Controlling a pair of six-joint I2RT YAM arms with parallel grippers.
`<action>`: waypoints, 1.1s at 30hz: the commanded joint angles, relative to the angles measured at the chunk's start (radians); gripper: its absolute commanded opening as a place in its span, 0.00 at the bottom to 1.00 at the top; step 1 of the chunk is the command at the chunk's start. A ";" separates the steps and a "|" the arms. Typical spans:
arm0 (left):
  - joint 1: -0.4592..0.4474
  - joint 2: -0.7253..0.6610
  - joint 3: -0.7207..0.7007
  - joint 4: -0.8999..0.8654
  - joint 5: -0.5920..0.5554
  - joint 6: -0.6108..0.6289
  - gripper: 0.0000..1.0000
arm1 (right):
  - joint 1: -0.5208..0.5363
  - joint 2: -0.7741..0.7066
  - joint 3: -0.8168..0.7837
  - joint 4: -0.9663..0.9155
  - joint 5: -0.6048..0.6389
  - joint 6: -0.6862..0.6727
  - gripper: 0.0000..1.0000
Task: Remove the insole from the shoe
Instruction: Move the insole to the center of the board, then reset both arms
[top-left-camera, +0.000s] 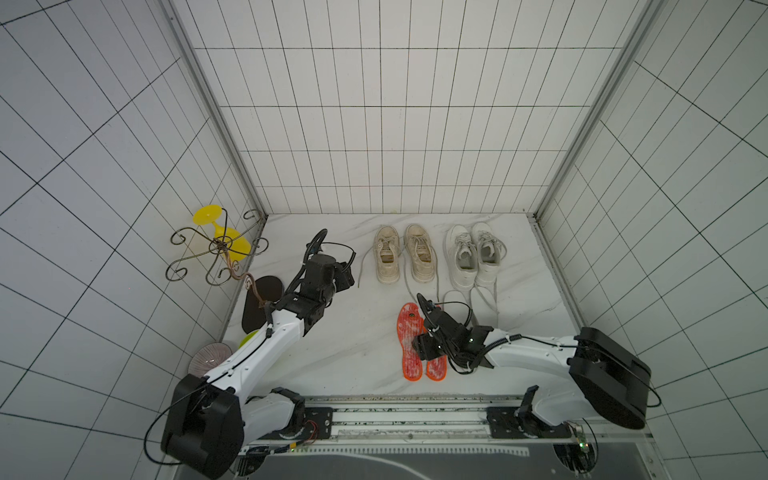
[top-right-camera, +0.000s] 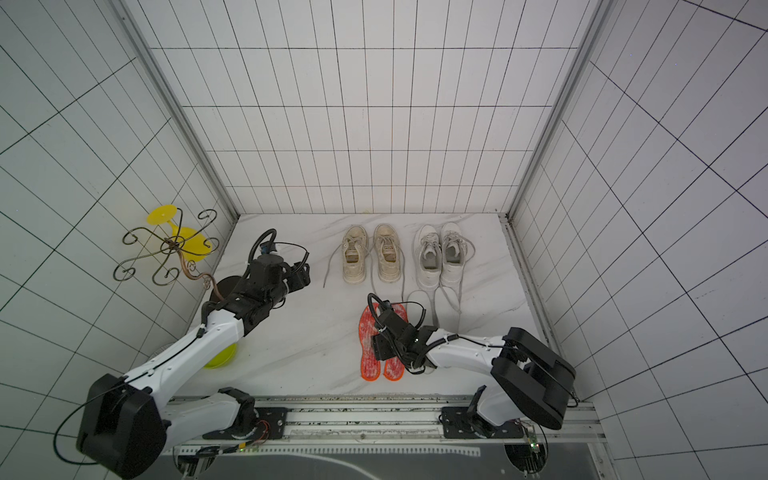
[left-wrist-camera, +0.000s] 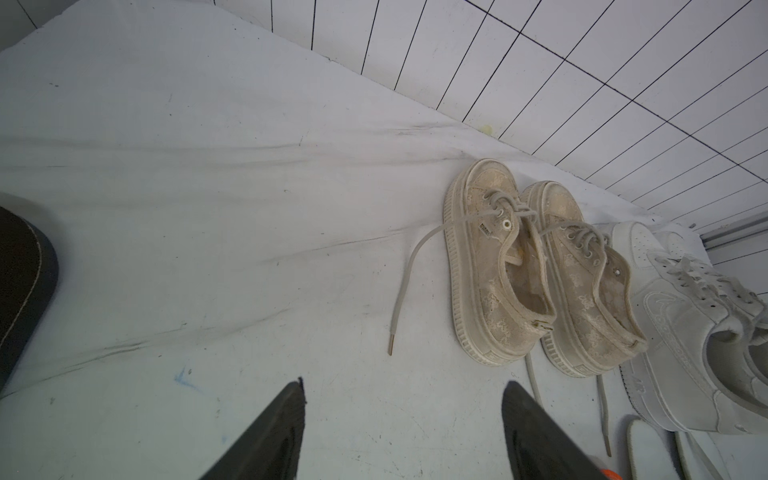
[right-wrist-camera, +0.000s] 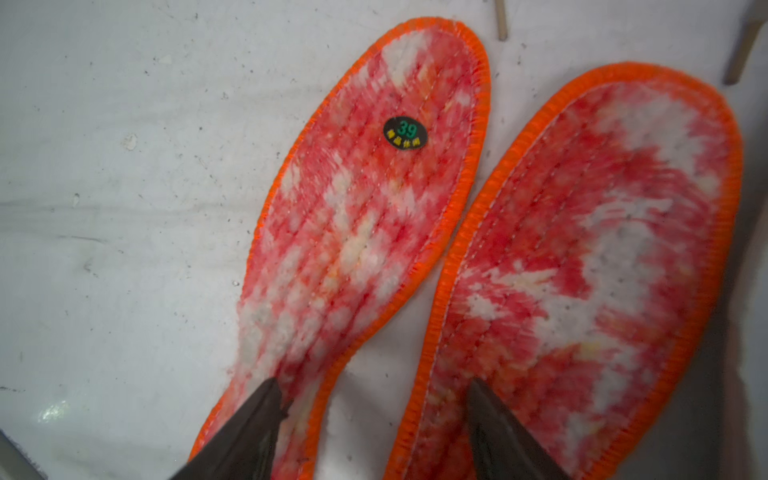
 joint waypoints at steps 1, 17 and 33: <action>-0.001 -0.023 -0.018 0.035 -0.060 0.023 0.74 | 0.009 -0.064 0.089 -0.055 0.055 -0.006 0.71; -0.001 -0.062 -0.087 0.235 -0.387 0.230 0.98 | -0.362 -0.486 0.108 -0.180 0.542 -0.176 0.85; 0.151 0.226 -0.303 0.820 -0.345 0.525 0.98 | -0.831 -0.195 -0.104 0.545 0.606 -0.377 0.99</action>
